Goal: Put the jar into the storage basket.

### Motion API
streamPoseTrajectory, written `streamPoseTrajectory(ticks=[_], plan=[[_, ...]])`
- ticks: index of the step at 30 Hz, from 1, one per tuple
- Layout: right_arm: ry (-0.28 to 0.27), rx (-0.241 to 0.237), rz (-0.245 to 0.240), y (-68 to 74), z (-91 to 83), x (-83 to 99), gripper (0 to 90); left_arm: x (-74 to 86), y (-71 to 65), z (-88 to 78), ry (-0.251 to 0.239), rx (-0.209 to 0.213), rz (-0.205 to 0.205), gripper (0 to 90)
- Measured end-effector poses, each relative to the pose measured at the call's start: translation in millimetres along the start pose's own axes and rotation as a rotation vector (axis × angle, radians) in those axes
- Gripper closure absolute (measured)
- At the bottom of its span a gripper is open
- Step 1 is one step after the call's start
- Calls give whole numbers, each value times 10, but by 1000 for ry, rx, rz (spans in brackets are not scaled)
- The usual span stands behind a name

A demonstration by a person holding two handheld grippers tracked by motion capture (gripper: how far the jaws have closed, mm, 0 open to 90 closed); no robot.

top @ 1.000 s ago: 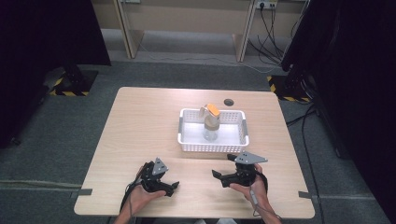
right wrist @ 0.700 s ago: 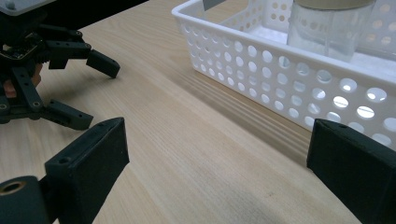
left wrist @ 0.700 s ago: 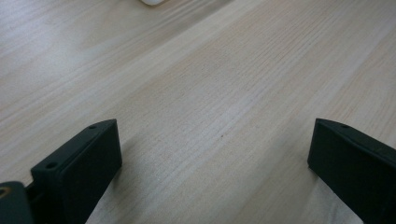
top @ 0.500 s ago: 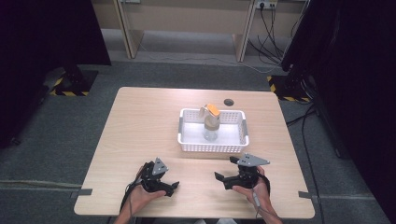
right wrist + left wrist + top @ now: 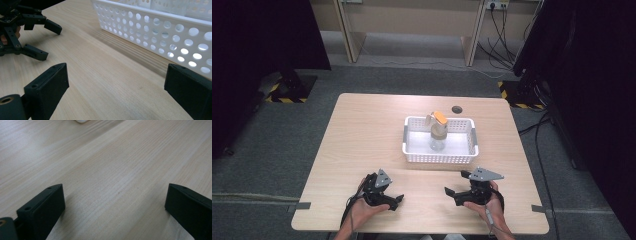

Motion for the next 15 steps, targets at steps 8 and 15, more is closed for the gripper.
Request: streamPoseTrajectory(ticks=[8,15], plan=[[7,0,2,2,-29,50,56,0,0,0,0,0,0,19],[13,-2,3,7,-53,92,56,0,0,0,0,0,0,19]])
Point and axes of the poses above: each handheld gripper's, and its own axes: z roughly forward along the jaws, x roughly out of its underside, y roughly to its left, the point moved 6 cm from there along z, roughly forward along the jaws, and after that the axes turned 13 degrees about x, right-handed, at the moved point
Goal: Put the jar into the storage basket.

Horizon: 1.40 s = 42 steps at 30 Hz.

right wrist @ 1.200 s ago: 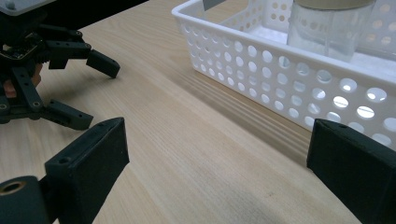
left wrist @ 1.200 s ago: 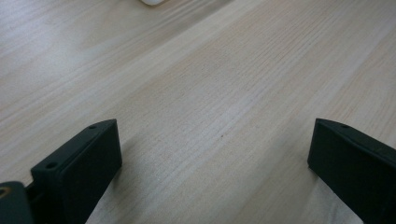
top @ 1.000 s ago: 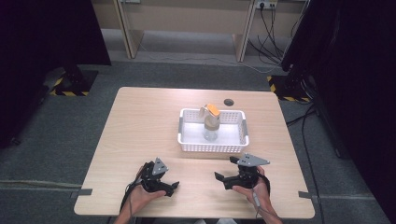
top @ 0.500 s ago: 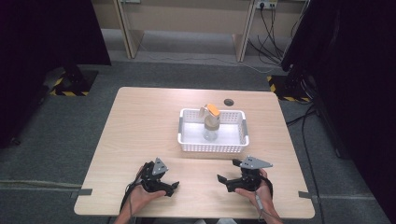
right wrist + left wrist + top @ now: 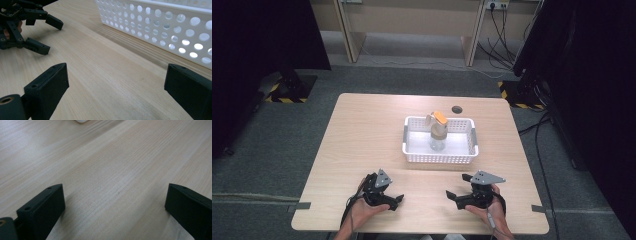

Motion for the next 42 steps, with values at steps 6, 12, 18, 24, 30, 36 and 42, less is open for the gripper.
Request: streamPoseTrajectory(ticks=[6,12,18,24,30,36,42], plan=[[-2,4,2,-12,-29,21,56,0,0,0,0,0,0,19],[1,7,7,-28,-52,55,57,0,0,0,0,0,0,19],[2,10,14,-40,-76,79,56,0,0,0,0,0,0,19],[0,14,23,-58,-106,103,56,0,0,0,0,0,0,19],[-1,16,27,-66,-125,120,56,0,0,0,0,0,0,19],[-1,17,29,-70,-146,138,56,0,0,0,0,0,0,19],[-3,20,32,-82,-165,151,56,0,0,0,0,0,0,19]])
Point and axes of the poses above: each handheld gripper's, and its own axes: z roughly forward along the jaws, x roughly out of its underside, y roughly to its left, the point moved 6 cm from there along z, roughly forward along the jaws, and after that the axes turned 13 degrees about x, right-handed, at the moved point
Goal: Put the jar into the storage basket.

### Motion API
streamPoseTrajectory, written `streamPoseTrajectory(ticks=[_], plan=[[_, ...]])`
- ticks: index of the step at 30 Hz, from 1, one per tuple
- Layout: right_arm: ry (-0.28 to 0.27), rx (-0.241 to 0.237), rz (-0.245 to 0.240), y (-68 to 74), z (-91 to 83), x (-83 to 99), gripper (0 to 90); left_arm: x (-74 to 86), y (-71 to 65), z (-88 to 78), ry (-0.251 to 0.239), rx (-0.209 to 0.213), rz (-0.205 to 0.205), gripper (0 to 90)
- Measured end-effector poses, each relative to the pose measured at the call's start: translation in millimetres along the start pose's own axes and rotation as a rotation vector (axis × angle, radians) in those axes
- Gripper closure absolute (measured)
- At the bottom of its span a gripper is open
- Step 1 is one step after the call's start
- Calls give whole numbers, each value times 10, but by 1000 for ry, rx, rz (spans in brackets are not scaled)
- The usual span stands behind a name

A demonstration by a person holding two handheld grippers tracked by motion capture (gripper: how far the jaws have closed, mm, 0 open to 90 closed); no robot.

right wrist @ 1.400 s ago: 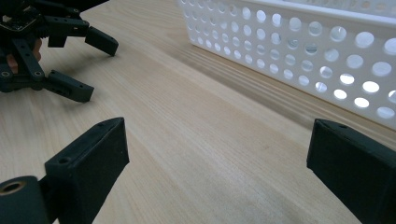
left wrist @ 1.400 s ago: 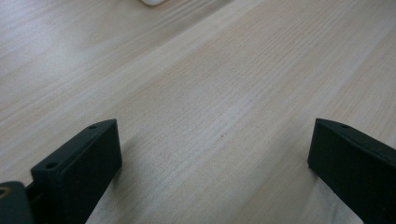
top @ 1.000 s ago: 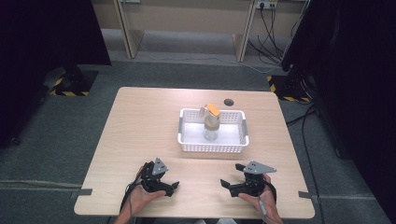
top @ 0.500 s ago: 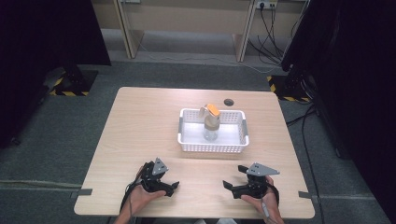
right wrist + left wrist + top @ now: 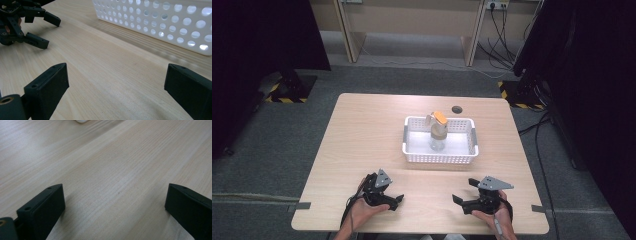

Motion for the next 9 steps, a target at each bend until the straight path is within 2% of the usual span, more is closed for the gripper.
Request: streamPoseTrajectory(ticks=[9], plan=[[0,1,2,-5,-12,7,56,0,0,0,0,0,0,19]])
Point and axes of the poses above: each handheld gripper's, and its own axes: z roughly forward along the jaws, x roughly out of its underside, y roughly to its left, the point moved 6 cm from there along z, roughly forward along the jaws, and after that the axes turned 13 degrees about x, right-handed, at the moved point
